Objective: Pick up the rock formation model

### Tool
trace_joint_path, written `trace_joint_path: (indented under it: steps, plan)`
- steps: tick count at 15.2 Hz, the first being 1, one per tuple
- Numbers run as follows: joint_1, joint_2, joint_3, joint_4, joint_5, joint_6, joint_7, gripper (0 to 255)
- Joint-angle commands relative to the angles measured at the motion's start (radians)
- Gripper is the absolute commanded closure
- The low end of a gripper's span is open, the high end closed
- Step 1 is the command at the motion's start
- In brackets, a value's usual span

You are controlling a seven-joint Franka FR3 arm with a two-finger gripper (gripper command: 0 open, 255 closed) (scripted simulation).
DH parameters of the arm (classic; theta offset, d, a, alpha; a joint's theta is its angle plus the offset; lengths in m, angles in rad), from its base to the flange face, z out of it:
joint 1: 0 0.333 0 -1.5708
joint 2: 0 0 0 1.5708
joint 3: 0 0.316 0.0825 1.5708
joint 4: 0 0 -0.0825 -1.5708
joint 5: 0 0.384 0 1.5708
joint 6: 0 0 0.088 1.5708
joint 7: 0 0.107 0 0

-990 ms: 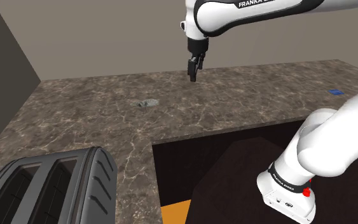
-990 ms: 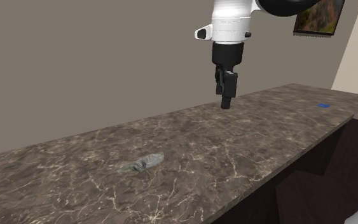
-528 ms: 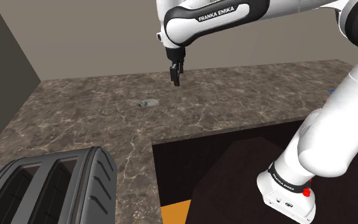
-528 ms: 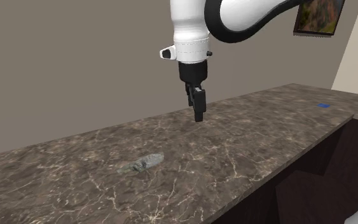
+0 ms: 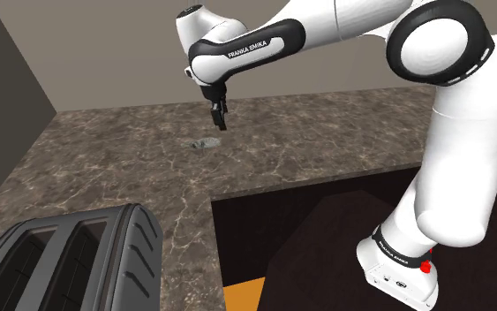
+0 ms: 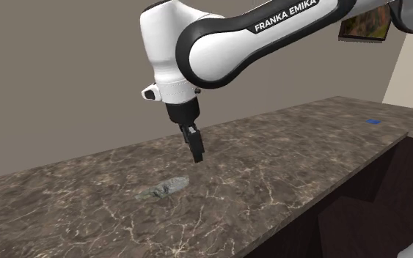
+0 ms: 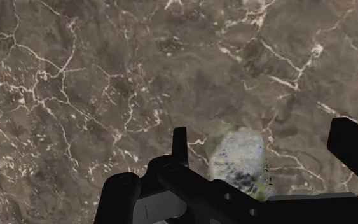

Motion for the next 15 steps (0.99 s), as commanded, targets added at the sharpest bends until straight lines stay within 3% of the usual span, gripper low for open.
trace_joint_path:
  steps: [1, 7, 15]
  plan:
    - [0.019, 0.092, 0.008, 0.089, -0.022, -0.015, -0.024, 0]
    - [0.077, 0.328, 0.019, 0.351, -0.076, -0.087, -0.106, 0]
    - [0.075, 0.362, 0.014, 0.304, -0.085, -0.01, -0.084, 0]
